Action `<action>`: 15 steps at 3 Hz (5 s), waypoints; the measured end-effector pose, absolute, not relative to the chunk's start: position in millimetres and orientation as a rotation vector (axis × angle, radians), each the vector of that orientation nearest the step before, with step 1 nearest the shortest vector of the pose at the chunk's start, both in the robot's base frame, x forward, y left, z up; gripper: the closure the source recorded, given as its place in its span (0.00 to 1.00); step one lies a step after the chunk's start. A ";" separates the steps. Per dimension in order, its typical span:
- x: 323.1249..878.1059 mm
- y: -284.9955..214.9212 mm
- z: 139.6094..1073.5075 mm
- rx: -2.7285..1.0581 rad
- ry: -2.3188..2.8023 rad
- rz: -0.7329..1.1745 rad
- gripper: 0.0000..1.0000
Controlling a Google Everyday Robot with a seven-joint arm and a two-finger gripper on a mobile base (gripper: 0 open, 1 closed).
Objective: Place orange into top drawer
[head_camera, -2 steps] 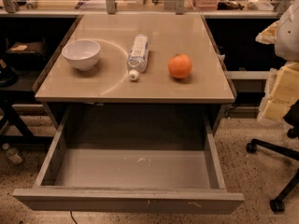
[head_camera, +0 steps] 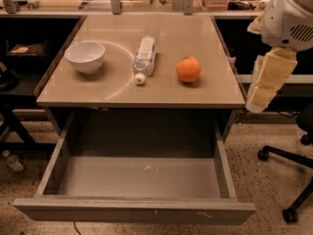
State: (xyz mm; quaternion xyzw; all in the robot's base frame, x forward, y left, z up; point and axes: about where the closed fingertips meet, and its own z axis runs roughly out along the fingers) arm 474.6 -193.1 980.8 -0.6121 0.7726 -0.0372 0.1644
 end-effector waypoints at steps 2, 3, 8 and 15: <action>525.1 -137.9 988.6 -1.802 2.140 -0.118 0.00; 545.0 -129.3 973.3 -1.783 2.137 -0.063 0.00; 676.2 -116.5 885.0 -1.744 2.207 0.131 0.00; 689.3 -126.5 837.6 -1.701 2.261 0.240 0.88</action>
Offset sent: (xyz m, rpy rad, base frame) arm 0.0734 0.0852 0.0089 -0.0249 0.0165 0.0857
